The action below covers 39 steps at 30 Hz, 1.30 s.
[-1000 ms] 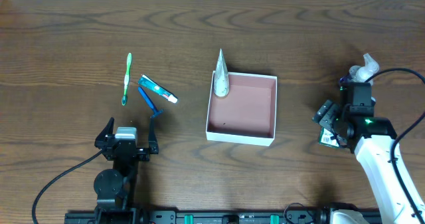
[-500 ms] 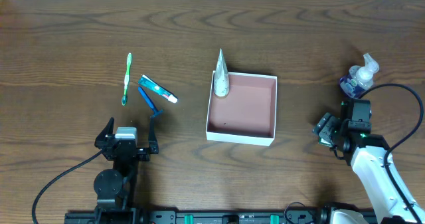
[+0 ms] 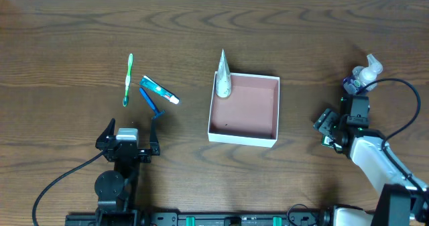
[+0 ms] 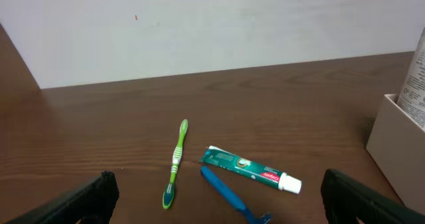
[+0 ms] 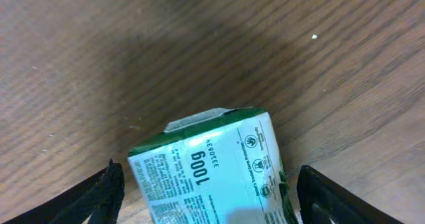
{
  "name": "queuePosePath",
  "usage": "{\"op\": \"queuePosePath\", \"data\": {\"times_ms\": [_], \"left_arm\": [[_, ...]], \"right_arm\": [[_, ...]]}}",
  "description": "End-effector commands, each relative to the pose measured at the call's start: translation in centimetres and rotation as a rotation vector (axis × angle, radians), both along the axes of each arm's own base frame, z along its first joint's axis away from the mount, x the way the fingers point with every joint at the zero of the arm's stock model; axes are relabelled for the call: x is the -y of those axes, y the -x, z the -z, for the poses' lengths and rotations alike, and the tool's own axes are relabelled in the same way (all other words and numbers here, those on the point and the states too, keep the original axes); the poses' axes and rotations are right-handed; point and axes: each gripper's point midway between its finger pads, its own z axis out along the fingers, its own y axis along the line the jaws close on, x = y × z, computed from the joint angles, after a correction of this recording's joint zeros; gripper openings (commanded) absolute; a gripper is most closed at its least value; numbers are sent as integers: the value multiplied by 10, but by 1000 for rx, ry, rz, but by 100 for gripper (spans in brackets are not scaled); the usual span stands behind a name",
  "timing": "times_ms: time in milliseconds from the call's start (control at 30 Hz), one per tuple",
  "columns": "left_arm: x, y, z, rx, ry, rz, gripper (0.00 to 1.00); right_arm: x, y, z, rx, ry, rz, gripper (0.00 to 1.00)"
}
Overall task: Pack container
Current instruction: 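Move the right gripper back and grasp the green 100g packet, then carry the green packet over the box and lower it inside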
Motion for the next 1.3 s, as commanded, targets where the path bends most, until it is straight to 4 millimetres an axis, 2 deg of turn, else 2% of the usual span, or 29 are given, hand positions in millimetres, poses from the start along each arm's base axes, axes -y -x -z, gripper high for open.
{"op": "queuePosePath", "data": {"times_ms": [0, 300, 367, 400, 467, 667, 800, 900, 1000, 1167, 1267], "left_arm": [[-1, 1, 15, -47, 6, -3, 98], [-1, 1, 15, -47, 6, -3, 98], [-1, 1, 15, -47, 6, -3, 98], [-1, 1, 15, -47, 6, -3, 98], [-1, 1, 15, -47, 6, -3, 98], [-1, 1, 15, -47, 6, -3, 98], [-1, 1, 15, -47, 6, -3, 98], [-1, 1, 15, -47, 6, -3, 98], [-1, 1, 15, -47, 6, -3, 98], [-1, 1, 15, -47, 6, -3, 98], [-1, 1, 15, -47, 6, -3, 98]], "right_arm": [[2, 2, 6, -19, 0, 3, 79], [2, 0, 20, -42, -7, 13, 67], [2, 2, 24, -52, -15, 22, 53], [1, 2, 25, -55, -18, 25, 43], [1, 2, 25, -54, -24, 31, 34], [-9, -1, 24, -39, -79, 11, 26], [-19, -8, 17, -11, -132, -15, 26], [-26, -14, 4, 27, -168, -37, 28], [-36, -21, -17, 84, -207, -81, 28], [-60, -30, -64, 223, -289, -202, 29], [-79, -32, -98, 334, -360, -282, 30]]}}
